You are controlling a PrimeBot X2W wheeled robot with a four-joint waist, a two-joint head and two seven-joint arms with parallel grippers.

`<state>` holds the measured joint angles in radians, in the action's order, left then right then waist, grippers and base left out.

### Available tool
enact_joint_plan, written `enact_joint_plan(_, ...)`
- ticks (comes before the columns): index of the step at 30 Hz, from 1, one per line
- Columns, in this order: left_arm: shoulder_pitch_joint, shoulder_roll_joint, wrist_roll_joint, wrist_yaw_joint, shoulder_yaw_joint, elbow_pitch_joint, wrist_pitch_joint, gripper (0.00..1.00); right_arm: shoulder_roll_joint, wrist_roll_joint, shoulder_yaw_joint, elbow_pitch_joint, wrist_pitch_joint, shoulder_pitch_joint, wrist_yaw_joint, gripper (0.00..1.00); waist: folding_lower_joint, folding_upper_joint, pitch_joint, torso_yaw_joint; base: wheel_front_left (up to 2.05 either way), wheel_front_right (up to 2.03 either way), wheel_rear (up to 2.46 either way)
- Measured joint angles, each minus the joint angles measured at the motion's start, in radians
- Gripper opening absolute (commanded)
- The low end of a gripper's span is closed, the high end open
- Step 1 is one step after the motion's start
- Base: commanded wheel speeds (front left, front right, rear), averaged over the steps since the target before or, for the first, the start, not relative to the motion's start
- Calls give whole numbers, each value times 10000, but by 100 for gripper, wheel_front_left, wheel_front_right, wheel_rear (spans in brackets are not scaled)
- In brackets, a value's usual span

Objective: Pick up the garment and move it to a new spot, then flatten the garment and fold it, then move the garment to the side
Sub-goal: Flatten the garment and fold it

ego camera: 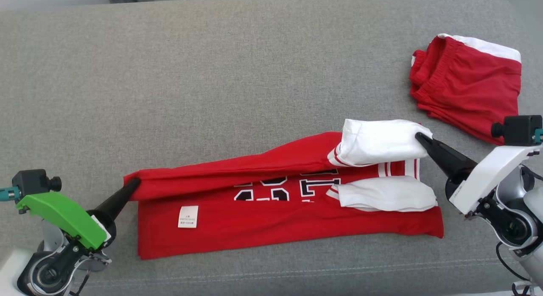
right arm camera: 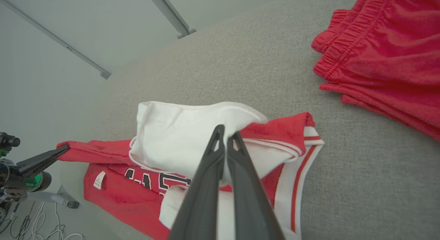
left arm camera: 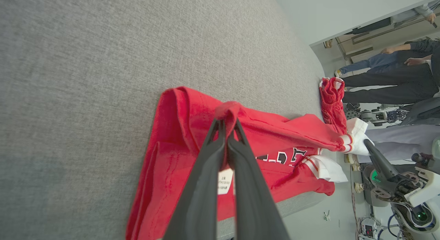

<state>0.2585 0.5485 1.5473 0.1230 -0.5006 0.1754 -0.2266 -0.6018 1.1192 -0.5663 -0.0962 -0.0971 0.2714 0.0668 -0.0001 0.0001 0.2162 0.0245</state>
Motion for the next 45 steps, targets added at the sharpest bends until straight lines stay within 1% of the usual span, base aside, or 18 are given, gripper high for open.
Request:
enact_joint_plan(1, -62, 0, 0, 0, -2, -52, 6, 0, -35, 21, 6, 61, 0, -164, -73, 0, 0, 0, -23, -4, 0, 0, 0)
enact_joint_plan(7, -268, 0, 19, 0, -8, -136, 75, 0, -96, 125, -6, 219, -2, -538, -102, 0, 0, 0, -116, -15, 0, 0, 0)
enact_joint_plan(8, -324, 0, 36, 0, -10, -157, 77, 0, -121, 174, -8, 259, -2, -582, -161, 0, 0, 0, -128, -18, 0, 0, 0)
enact_joint_plan(11, -451, 0, 71, 0, -15, -201, 134, 0, -211, 188, 0, 372, -2, -683, -178, 0, 0, 0, -161, -26, 0, 0, 0)
enact_joint_plan(12, -496, -2, 71, 0, -13, -219, 165, 0, -240, 188, 0, 422, -2, -722, -244, 0, 0, 0, -169, -27, 0, 0, 0)
enact_joint_plan(16, -613, -2, 73, 0, -23, -244, 165, 0, -353, 203, 0, 552, -6, -820, -270, 0, 0, 0, -188, -24, 0, 0, 0)
enact_joint_plan(17, -633, -2, 73, 0, -23, -251, 165, 0, -368, 228, 2, 600, -8, -842, -339, 0, 0, 0, -190, -22, 0, 0, 0)
enact_joint_plan(20, -696, 0, 73, 0, -21, -286, 174, 0, -418, 272, 0, 734, -48, -987, -399, 0, 0, 0, -191, -12, 0, 0, 0)
enact_joint_plan(31, -790, 12, 73, 0, -21, -458, 178, 0, -504, 424, -4, 1058, -111, -1370, -527, 0, 0, 0, -39, 33, 0, 0, 0)
enact_joint_plan(36, -796, 31, 73, 0, -25, -502, 255, 0, -533, 439, -10, 1114, -159, -1419, -669, 0, 0, 0, 75, 47, 0, 0, 0)
enact_joint_plan(40, -805, 67, 71, 0, -213, -451, 196, 0, -585, 437, -82, 1120, -272, -1500, -709, 0, 0, 0, 143, 60, 0, 0, 0)
enact_joint_plan(41, -814, 67, 71, 0, -240, -428, 150, 0, -594, 435, -105, 1120, -278, -1531, -775, 0, 0, 0, 156, 64, 0, 0, 0)
enact_joint_plan(42, -832, 65, 71, 0, -247, -399, 150, 0, -604, 435, -121, 1118, -313, -1570, -775, 3, 0, 0, 167, 68, 0, 0, 0)
enact_joint_plan(43, -848, 63, 69, 0, -249, -345, 150, 0, -617, 435, -144, 1114, -353, -1592, -777, 11, 0, 0, 175, 74, 0, 0, 0)
enact_joint_plan(44, -860, 61, 71, 0, -255, -309, 150, 2, -623, 433, -151, 1116, -355, -1597, -782, 17, 0, 0, 182, 80, 0, 0, 0)
enact_joint_plan(45, -866, 59, 71, 0, -268, -291, 148, 6, -623, 431, -151, 1118, -355, -1597, -809, 18, 1, 0, 187, 86, 0, 0, 0)
